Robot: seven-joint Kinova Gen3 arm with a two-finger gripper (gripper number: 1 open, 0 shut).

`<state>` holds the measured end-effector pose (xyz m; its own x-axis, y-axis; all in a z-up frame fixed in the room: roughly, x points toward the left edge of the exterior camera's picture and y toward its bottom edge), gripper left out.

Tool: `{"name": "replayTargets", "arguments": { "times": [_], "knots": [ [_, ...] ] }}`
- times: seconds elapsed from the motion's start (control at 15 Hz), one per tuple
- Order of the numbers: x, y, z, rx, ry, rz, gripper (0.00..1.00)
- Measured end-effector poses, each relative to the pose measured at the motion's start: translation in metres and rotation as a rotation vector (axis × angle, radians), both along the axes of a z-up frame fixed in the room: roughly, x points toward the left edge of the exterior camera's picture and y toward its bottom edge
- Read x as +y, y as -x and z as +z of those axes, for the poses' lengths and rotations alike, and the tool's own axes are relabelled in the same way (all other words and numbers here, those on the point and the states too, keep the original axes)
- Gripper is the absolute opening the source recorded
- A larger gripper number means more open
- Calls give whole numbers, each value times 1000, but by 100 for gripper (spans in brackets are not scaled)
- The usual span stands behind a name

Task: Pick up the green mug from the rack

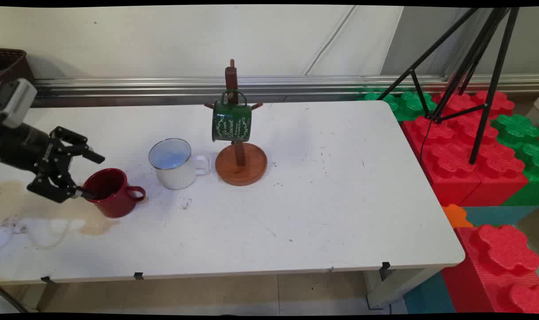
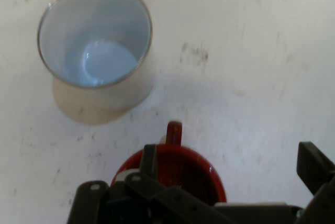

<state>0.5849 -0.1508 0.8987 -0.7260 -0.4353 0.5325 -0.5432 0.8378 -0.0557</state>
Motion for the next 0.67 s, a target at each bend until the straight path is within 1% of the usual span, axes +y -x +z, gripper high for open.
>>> {"name": "replayTargets", "arguments": {
  "times": [0.33, 0.53, 0.67],
  "knots": [
    [-7, 8, 15, 92, 4, 39, 100],
    [-15, 13, 26, 171, 17, 71, 100],
    [-20, 16, 31, 208, 26, 84, 100]
  ]
}}
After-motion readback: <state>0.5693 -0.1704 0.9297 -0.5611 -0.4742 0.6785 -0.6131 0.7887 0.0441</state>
